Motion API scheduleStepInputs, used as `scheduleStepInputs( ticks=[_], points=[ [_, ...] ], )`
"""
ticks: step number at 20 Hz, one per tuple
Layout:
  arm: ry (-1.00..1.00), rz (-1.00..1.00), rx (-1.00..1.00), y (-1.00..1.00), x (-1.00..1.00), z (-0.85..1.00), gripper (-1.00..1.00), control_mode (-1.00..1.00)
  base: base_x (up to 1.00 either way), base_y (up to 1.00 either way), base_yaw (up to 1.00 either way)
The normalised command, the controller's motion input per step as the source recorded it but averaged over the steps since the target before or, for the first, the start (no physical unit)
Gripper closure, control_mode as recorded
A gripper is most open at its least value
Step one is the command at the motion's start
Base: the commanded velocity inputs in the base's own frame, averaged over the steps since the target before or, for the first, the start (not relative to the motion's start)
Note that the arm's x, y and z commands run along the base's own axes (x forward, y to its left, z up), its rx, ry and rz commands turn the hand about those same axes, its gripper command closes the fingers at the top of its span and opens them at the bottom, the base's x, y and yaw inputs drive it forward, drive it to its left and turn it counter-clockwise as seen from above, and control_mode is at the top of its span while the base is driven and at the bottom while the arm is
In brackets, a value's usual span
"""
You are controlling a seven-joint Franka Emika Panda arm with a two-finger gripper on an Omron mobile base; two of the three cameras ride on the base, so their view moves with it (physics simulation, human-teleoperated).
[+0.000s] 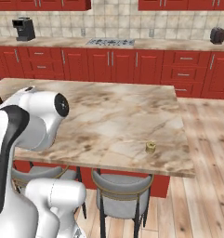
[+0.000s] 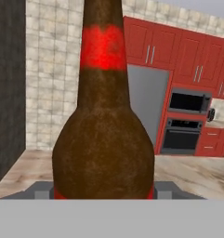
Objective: Get the candle and the beer from the cabinet and move them to the dining counter.
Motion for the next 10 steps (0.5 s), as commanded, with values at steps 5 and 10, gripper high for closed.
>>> scheduleStepInputs(
  ticks=[5, 10],
  points=[
    [0.03, 0.03, 0.03, -0.37, 0.69, -0.54, 1.0, -1.0, 0.0, 0.0, 0.0],
    [0.06, 0.03, 0.03, -0.36, 0.85, -0.69, 1.0, -1.0, 0.0, 0.0, 0.0]
  ],
)
